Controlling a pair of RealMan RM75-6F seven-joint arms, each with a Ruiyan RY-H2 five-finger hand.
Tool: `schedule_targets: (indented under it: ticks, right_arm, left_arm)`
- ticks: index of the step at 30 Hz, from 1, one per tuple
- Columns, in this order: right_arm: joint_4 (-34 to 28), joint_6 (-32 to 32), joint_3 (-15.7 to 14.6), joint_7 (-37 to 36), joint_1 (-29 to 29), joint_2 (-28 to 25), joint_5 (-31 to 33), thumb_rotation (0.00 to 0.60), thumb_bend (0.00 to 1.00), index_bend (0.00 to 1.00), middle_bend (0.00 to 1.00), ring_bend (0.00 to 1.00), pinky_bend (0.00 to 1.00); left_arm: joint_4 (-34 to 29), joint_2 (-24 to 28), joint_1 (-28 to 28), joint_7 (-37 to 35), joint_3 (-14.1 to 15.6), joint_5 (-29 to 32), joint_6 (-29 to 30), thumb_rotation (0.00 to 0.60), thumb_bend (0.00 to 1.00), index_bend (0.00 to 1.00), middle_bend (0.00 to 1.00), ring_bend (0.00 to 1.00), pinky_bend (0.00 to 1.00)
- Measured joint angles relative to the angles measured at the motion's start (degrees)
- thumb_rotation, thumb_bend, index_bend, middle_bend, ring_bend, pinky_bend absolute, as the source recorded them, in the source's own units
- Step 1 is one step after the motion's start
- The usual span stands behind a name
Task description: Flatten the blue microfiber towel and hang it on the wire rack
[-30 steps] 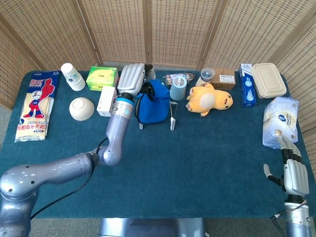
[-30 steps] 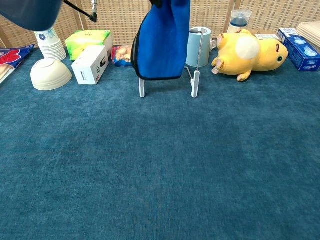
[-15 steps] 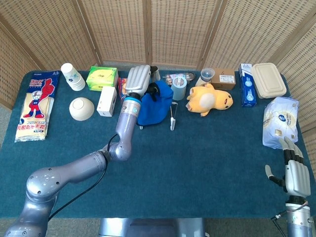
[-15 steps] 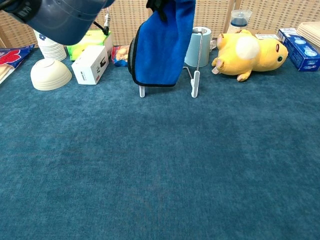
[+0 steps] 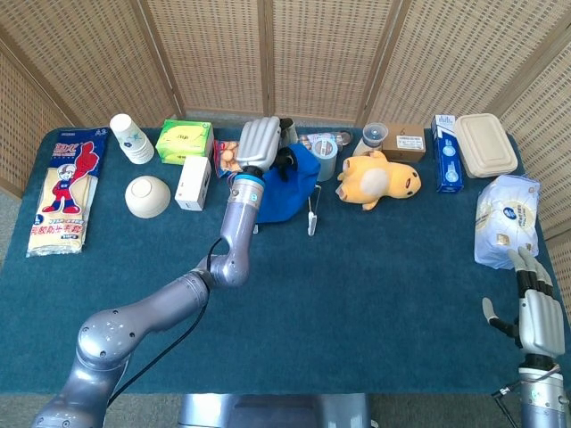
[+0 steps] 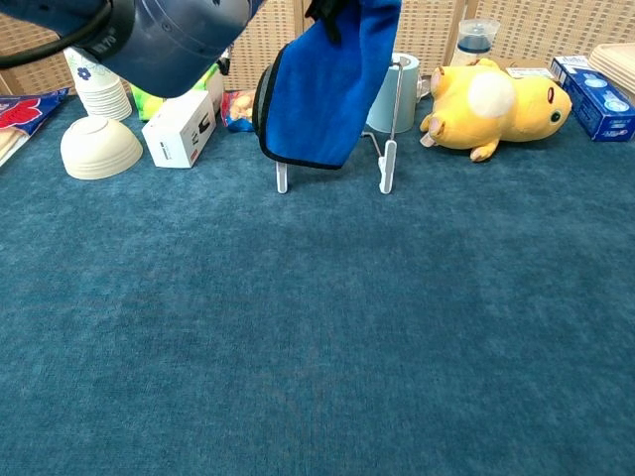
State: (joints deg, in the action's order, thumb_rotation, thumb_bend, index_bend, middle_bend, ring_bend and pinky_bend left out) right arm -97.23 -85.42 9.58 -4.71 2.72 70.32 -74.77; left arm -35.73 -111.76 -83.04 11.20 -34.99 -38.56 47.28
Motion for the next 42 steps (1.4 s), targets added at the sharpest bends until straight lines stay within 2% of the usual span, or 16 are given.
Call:
schedule_targets:
  ticks: [4,6,8,10,11,13,16,21,29,35,42]
  right_arm:
    - [-0.09,-0.18,0.08,-0.02,-0.22,-0.18,0.10,0.600,0.33,0.00,0.00,0.00,0.00]
    - [-0.15,-0.11,0.10,-0.10,-0.23,-0.24,0.11,0.600,0.33,0.00,0.00,0.00,0.00]
    - [-0.17,0.00,0.10,-0.11,-0.24,-0.29,0.13,0.600,0.33,0.00,0.00,0.00,0.00]
    - [-0.22,0.02,0.11,-0.11,-0.26,-0.31,0.13,0.600,0.33,0.00,0.00,0.00,0.00]
    - [-0.21,0.01,0.12,-0.07,-0.27,-0.31,0.13,0.600,0.33,0.00,0.00,0.00,0.00]
    - [-0.25,0.08,0.12,-0.05,-0.28,-0.33,0.16,0.600,0.33,0.00,0.00,0.00,0.00]
    - [-0.40,0.14,0.10,0.12,-0.27,-0.33,0.11,0.600,0.33,0.00,0.00,0.00,0.00]
    - [-0.61,0.05,0.11,0.38,-0.34,-0.32,0.11,0.600,0.33,0.00,0.00,0.00,0.00]
    - [-0.50,-0.18,0.44,0.23,-0.30,-0.54,-0.14,0.600,0.33,0.00,0.00,0.00,0.00]
    - [-0.14,0.01,0.97,0.02,0.24,-1.16,-0.71,0.600,0.33,0.00,0.00,0.00,0.00]
    - [0.05,0.39,1.57,0.60,1.17,-1.67,-1.26,0.600,0.33,0.00,0.00,0.00,0.00]
  left_arm:
    - [3.32,-1.61,-0.66,-0.11,0.26,-0.65,-1.35,0.600,0.49,0.60,0.61,0.55,0.83]
    - [5.21,-2.44,-0.97,0.08,0.62,-1.26,-1.81,0.600,0.49,0.55,0.52,0.48,0.80]
    - [6.77,-3.04,-1.18,0.52,0.96,-1.65,-2.53,0.600,0.49,0.43,0.36,0.32,0.69]
    - [7.74,-3.41,-1.32,1.15,1.29,-1.92,-4.02,0.600,0.47,0.24,0.15,0.10,0.45]
    - [8.01,-3.51,-1.35,1.40,1.40,-2.03,-4.70,0.600,0.46,0.18,0.09,0.06,0.38]
    - [8.48,-3.63,-1.41,1.87,1.57,-2.29,-6.04,0.600,0.42,0.04,0.01,0.00,0.23]
    - [8.67,-3.56,-1.54,1.65,1.43,-2.84,-6.38,0.600,0.37,0.00,0.00,0.00,0.14]
    - [8.61,-3.19,-1.80,-0.23,1.12,-4.34,-5.05,0.600,0.32,0.00,0.00,0.00,0.10]
    - [4.45,-0.88,-0.31,-4.37,0.73,-6.94,-1.69,0.600,0.31,0.00,0.00,0.00,0.14]
    - [-6.59,3.53,4.85,-4.47,1.73,-8.34,1.90,0.600,0.31,0.00,0.00,0.00,0.17]
    - [-27.23,12.73,13.92,-1.36,4.11,-8.61,6.80,0.600,0.31,0.05,0.03,0.00,0.20]
